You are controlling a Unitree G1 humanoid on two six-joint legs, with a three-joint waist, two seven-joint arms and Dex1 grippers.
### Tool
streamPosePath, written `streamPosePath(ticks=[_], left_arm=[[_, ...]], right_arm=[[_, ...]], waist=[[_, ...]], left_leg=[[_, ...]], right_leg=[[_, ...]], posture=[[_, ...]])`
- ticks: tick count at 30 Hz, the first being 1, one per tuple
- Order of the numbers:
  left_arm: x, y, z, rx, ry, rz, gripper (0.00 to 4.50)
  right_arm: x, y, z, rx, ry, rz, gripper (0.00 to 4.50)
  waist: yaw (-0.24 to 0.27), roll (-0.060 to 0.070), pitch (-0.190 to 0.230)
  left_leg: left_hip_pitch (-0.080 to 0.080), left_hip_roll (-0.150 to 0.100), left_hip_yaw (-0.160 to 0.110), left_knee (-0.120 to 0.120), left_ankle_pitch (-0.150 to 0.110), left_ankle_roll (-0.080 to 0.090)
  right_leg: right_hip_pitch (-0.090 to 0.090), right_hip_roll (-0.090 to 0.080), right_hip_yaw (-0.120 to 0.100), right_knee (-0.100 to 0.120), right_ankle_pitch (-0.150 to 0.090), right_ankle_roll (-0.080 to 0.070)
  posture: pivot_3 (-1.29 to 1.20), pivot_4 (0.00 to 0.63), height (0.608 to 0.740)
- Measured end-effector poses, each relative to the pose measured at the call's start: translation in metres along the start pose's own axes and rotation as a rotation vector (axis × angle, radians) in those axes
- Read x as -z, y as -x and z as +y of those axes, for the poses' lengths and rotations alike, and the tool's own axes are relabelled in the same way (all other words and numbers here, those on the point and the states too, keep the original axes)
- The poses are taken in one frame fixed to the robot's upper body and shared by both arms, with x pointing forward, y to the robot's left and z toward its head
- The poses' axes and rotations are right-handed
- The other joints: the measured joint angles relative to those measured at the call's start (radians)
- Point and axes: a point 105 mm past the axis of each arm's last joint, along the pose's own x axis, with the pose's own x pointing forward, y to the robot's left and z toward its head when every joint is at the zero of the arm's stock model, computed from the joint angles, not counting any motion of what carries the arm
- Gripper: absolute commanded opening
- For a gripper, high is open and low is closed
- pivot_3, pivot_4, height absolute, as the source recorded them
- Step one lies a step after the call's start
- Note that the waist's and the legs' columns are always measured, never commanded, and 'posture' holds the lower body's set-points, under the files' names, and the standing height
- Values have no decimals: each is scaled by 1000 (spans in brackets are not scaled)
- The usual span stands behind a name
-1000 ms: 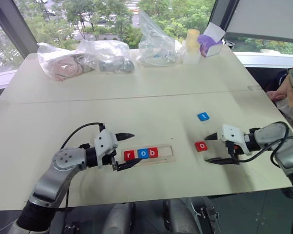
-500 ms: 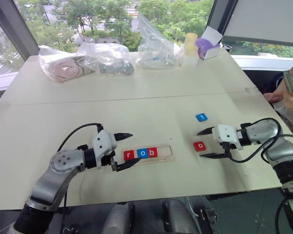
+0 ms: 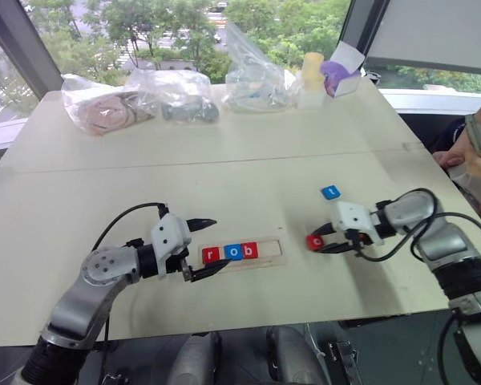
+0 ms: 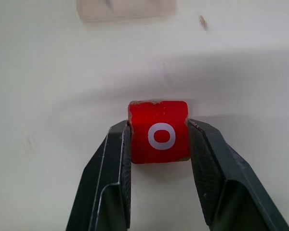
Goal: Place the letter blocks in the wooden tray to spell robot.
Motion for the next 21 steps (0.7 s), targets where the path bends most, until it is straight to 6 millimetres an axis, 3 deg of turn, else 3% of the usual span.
streamPosePath(ticks=[3,6,14,21], left_arm=[[0,0,1,-8,0,-2,4500],[0,0,1,-13,0,-2,4500],[2,1,-1,-19,9,1,4500],[-1,1,-3,-26,0,-6,4500]], right_arm=[[-29,-12,7,-39,46,-16,1127],[-42,-19,11,-46,45,-29,1127],[-49,-40,11,-42,37,-24,1127],[-56,-47,1,9,51,-38,1127]], waist=[[6,1,1],[12,1,1],[21,1,1],[24,1,0]], left_leg=[[-3,-1,0,0,0,0],[-4,-2,0,1,0,0],[-7,-2,0,1,0,0],[-14,-2,0,2,1,-1]], right_leg=[[-2,0,-1,-1,0,1],[-2,-1,-1,-2,0,1],[-6,0,-1,-2,0,1],[-13,0,-1,0,0,1]], posture=[[0,150,740],[0,150,740],[0,150,740],[0,150,740]])
